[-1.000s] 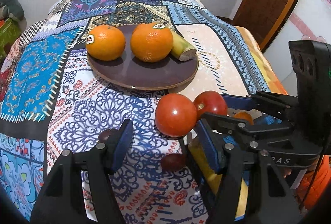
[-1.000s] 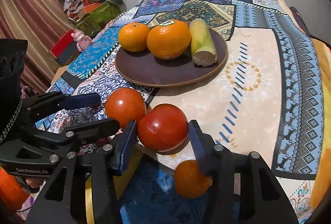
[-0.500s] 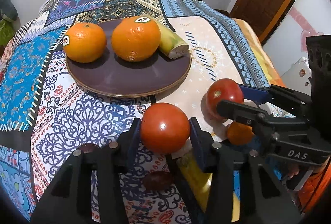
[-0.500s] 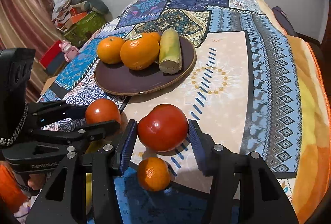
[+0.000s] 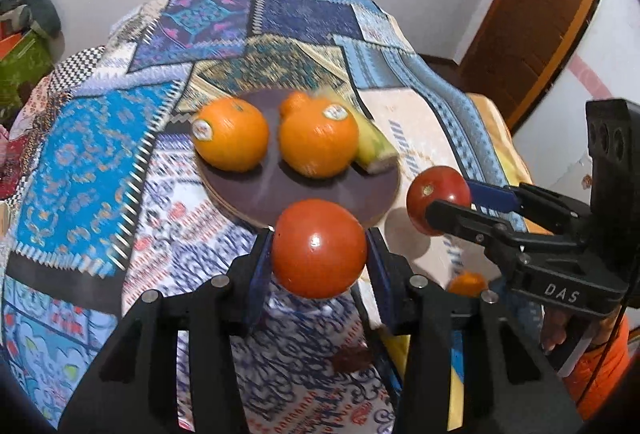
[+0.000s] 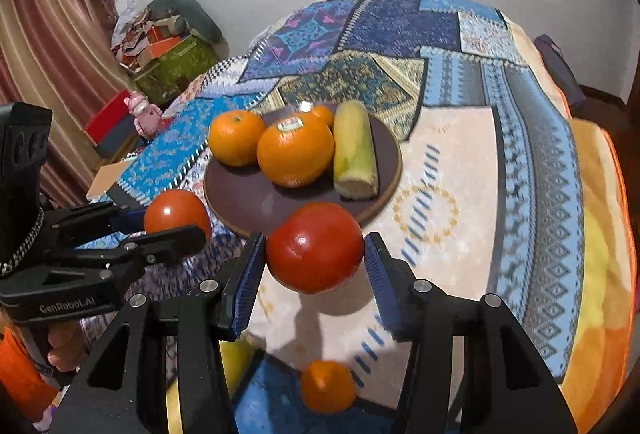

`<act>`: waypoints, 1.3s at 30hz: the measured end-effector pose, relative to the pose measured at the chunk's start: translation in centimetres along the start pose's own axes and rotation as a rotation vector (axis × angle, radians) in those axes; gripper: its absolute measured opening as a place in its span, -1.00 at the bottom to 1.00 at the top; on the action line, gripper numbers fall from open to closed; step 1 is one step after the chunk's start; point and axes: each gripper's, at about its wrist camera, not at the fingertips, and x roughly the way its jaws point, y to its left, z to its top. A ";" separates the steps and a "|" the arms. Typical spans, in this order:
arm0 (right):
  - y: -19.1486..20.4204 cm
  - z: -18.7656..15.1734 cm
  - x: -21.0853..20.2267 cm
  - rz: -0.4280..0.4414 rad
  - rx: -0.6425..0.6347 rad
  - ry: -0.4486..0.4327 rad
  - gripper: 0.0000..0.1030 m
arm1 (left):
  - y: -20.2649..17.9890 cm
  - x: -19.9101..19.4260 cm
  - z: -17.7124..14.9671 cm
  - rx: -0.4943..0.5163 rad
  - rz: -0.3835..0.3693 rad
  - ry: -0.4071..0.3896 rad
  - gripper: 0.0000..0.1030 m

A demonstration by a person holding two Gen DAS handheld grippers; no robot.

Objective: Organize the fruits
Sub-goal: 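Place both red tomatoes on the purple plate beside the oranges and release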

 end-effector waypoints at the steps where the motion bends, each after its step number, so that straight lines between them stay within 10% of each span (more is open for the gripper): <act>1: 0.2 0.3 0.1 0.000 -0.005 -0.003 -0.08 | 0.3 0.0 0.3 -0.005 0.003 -0.005 -0.12; 25: 0.8 2.4 5.3 -0.020 -0.066 0.079 -0.08 | 2.1 5.1 2.9 -0.002 0.050 0.036 -0.11; 39: 1.2 2.9 0.9 -0.040 -0.073 -0.009 -0.06 | 1.4 0.3 2.4 -0.003 0.034 -0.046 -0.10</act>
